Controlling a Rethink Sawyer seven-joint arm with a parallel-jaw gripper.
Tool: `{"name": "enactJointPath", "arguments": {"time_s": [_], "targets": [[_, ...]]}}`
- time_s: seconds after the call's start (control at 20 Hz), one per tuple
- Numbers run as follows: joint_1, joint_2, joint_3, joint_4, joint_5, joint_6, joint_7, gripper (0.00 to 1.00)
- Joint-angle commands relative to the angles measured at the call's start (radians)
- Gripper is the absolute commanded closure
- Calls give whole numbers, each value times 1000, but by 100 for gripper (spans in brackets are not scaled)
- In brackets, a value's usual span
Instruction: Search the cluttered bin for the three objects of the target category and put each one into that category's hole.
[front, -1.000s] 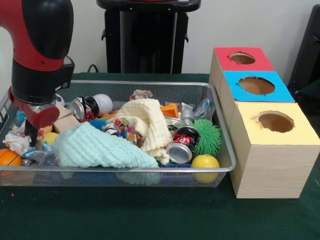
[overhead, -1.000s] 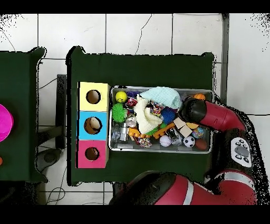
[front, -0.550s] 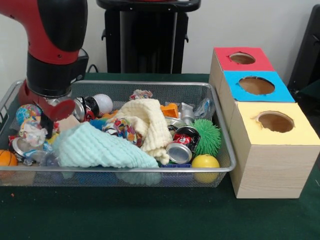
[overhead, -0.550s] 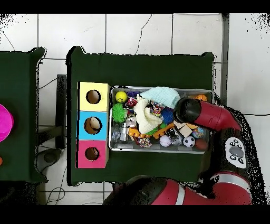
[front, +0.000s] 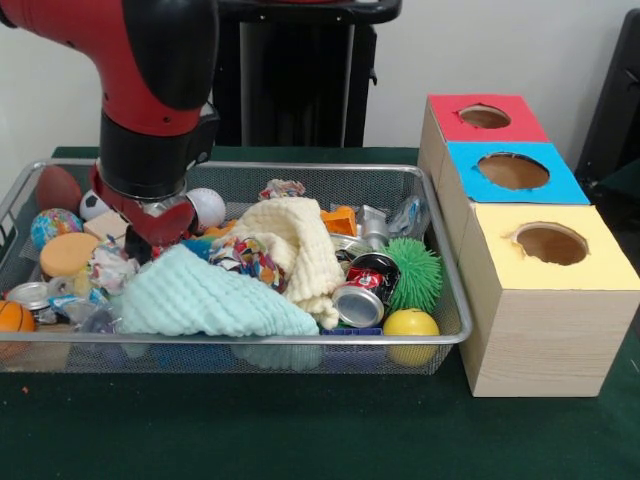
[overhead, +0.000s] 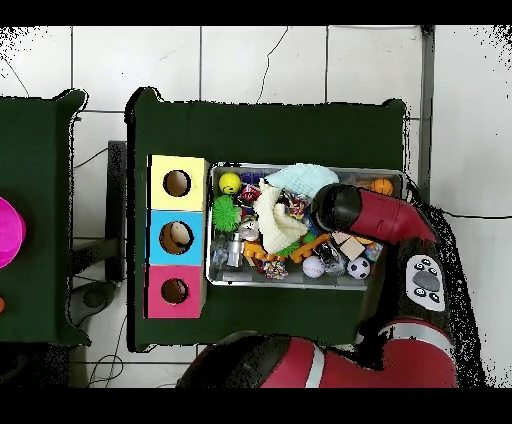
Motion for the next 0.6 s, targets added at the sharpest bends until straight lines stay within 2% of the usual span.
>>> {"name": "enactJointPath", "arguments": {"time_s": [0.05, 0.25, 0.45, 0.5, 0.6], "targets": [[-33, 137, 139, 29, 51, -25, 80, 100], [-39, 162, 142, 10, 41, -40, 60, 100], [-30, 160, 134, 21, 45, -66, 78, 100], [-26, 160, 129, 21, 48, -67, 82, 0], [-15, 163, 116, 15, 49, -60, 96, 0]]}}
